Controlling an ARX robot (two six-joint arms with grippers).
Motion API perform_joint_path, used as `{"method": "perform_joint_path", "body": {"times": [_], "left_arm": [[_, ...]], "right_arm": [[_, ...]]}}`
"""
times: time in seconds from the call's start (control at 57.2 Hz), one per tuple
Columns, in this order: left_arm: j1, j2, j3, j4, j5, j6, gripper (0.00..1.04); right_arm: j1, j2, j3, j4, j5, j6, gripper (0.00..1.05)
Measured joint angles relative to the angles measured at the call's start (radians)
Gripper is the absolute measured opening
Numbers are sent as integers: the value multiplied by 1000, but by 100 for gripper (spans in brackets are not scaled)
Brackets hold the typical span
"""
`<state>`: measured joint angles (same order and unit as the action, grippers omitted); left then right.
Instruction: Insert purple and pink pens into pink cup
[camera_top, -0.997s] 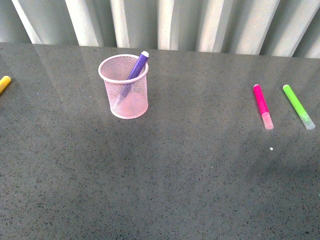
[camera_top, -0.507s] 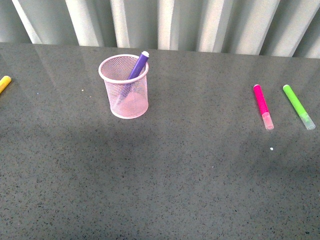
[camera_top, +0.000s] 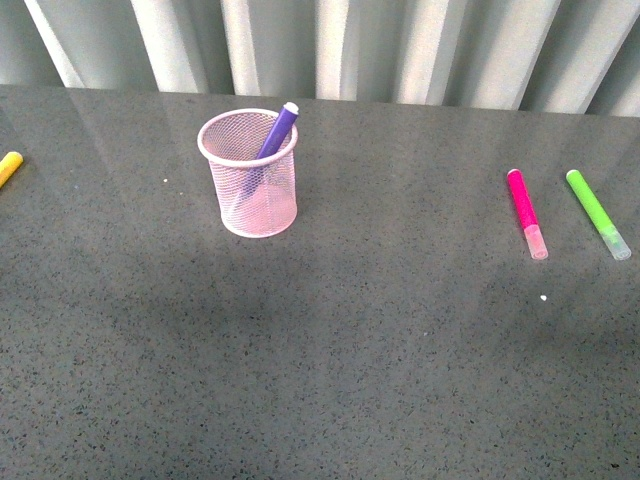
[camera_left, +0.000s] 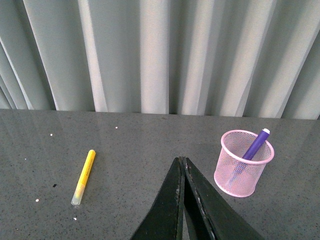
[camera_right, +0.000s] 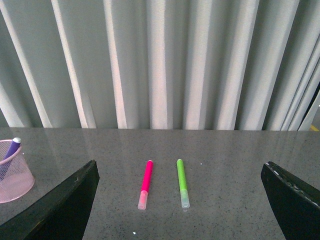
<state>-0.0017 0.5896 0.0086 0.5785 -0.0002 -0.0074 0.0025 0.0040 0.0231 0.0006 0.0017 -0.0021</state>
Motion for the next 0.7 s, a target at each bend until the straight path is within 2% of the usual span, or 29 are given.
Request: {"method": "perform_joint_path", "body": {"times": [0.21, 0.7], "left_arm": [[0, -163, 0, -151, 0, 0, 4], [0, -345, -1, -330, 0, 0, 4]], "right_arm": [[0, 0, 0, 0, 0, 0, 98], [0, 0, 0, 0, 0, 0, 98]]}}
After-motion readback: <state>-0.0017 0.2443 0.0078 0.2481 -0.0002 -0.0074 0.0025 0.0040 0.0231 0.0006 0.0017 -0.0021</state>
